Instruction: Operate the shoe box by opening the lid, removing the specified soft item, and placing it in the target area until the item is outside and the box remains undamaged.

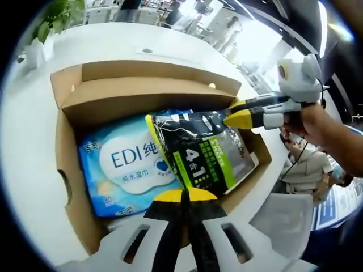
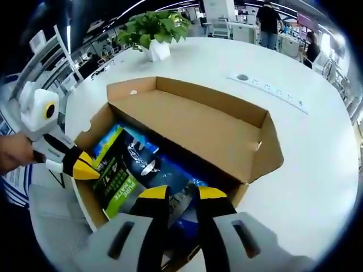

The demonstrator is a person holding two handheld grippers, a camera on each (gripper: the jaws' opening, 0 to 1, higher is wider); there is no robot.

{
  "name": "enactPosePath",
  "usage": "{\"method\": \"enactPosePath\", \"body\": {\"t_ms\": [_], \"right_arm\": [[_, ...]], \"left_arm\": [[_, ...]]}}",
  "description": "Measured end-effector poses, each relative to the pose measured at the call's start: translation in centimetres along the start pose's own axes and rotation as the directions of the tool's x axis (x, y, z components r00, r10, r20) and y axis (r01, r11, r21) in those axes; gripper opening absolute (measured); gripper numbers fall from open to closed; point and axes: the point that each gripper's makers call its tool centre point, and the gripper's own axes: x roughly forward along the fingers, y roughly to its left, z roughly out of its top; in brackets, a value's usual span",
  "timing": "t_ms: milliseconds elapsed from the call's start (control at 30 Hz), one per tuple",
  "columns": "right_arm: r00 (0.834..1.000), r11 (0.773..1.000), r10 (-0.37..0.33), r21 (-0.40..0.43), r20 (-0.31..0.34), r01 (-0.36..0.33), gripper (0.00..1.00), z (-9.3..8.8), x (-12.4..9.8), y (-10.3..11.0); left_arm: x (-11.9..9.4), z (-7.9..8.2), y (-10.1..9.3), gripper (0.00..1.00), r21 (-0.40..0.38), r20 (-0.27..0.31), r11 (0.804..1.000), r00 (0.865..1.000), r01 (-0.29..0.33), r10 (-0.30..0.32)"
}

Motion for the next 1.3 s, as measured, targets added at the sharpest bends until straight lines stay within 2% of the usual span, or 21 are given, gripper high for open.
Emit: {"method": "enactPosePath", "body": {"t_ms": [100,233,567,867,1300], "right_arm": [[1.0,0.999,0.007,0.042,0.005,-0.007,0.12,-0.1,0.0,0.0],[0.998,0.985,0.054,0.163,0.026,-0.057,0.03,-0.4,0.1,0.3],[0.998,0.987,0.046,0.15,0.033,-0.05,0.0,-0.5,0.1,0.3],[0.998,0.988,0.038,0.151,0.06,-0.046,0.0,0.4,-0.7,0.5],[0.993,0.984,0.042,0.167,0.111,-0.061,0.0,3.0,-4.4,0.8]], "left_arm": [[0.0,0.0,0.1,0.0,0.001,0.001,1.0,1.0,0.0,0.0],[0.0,0.0,0.2,0.0,-0.001,0.004,1.0,1.0,-0.002,0.002],[0.0,0.0,0.1,0.0,0.014,0.0,1.0,1.0,-0.007,0.007],[-1.2,0.8,-0.4,0.0,0.037,0.009,0.999,1.0,-0.012,0.012],[-3.8,3.2,-2.6,0.0,0.073,0.052,0.997,0.999,-0.004,0.001]]}}
